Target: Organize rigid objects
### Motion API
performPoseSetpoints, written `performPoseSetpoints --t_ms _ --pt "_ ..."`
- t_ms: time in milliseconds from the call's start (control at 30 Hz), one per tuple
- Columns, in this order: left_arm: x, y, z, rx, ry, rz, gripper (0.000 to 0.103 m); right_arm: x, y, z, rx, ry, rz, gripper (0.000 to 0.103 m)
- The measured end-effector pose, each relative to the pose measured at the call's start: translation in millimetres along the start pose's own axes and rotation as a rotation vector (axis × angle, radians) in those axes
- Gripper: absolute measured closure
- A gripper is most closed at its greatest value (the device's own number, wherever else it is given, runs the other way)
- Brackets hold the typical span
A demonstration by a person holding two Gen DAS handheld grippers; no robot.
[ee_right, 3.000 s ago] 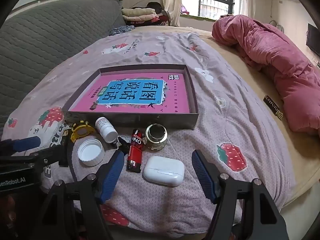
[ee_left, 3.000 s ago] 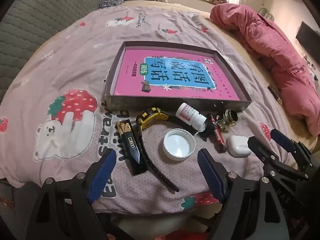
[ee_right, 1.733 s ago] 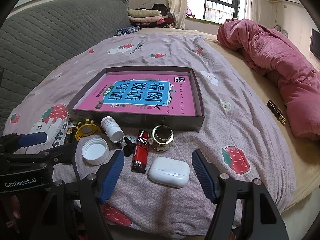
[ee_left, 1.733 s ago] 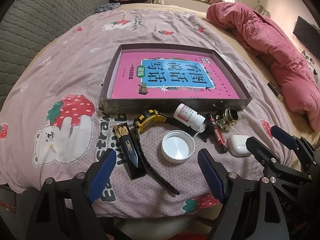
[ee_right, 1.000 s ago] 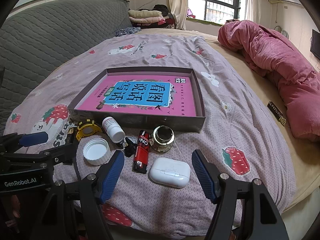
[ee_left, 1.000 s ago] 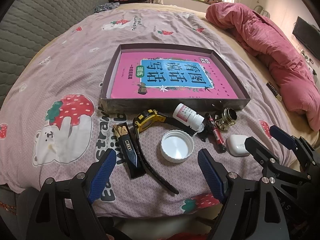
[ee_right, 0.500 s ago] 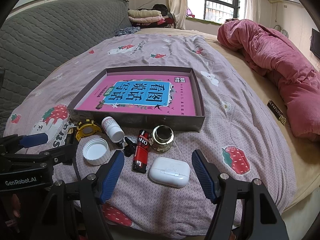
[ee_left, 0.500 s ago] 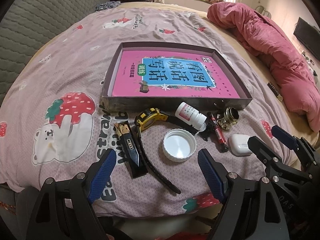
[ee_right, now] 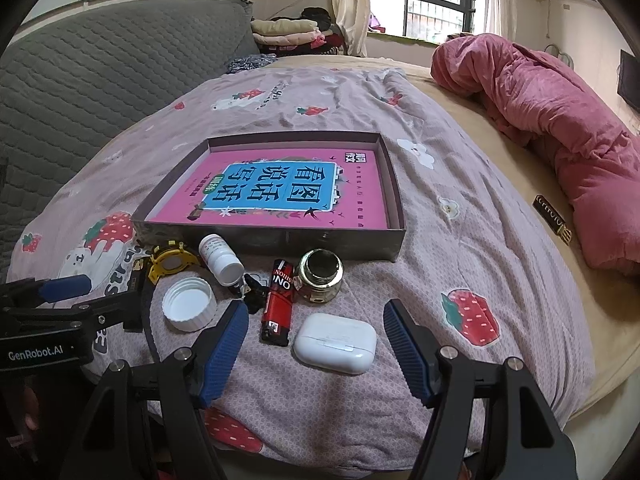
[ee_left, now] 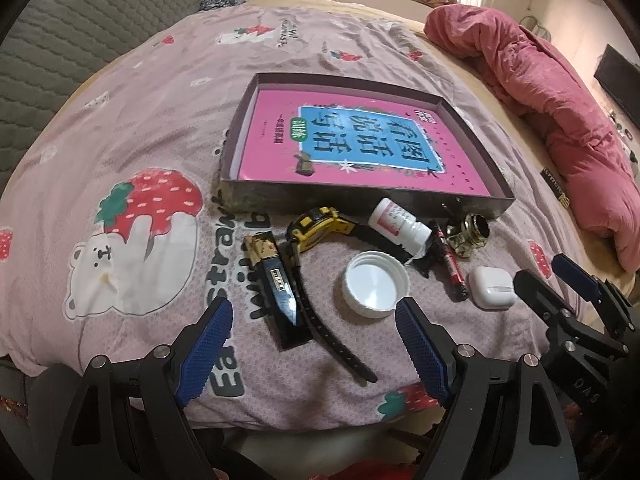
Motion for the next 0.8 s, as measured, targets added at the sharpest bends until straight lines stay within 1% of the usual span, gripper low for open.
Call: performPoseSetpoints --t_ms 333,600,667,800 --pt "5 16 -3 -0.026 0.021 0.001 0.018 2 -3 -1 0.012 0.003 0.005 0.034" --pt "9 25 1 -0.019 0.001 0.018 0.018 4 -4 -3 0.011 0.011 0.006 0.034" --pt "11 23 5 -0.013 -0.002 0.009 0.018 6 -4 -3 0.011 0.015 0.006 0.034" --pt "19 14 19 0.024 -0.015 -0.032 0.018 11 -6 -4 0.02 0.033 0.003 0.034"
Point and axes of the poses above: each gripper's, at about its wrist camera, not at the fingertips, and x roughly the way its jaws point, y to its left, z to its top, the point moved 4 cm from there along x, roughly the way its jaws point, and after that the axes turned 2 degrees about z, right-handed, at the moved point
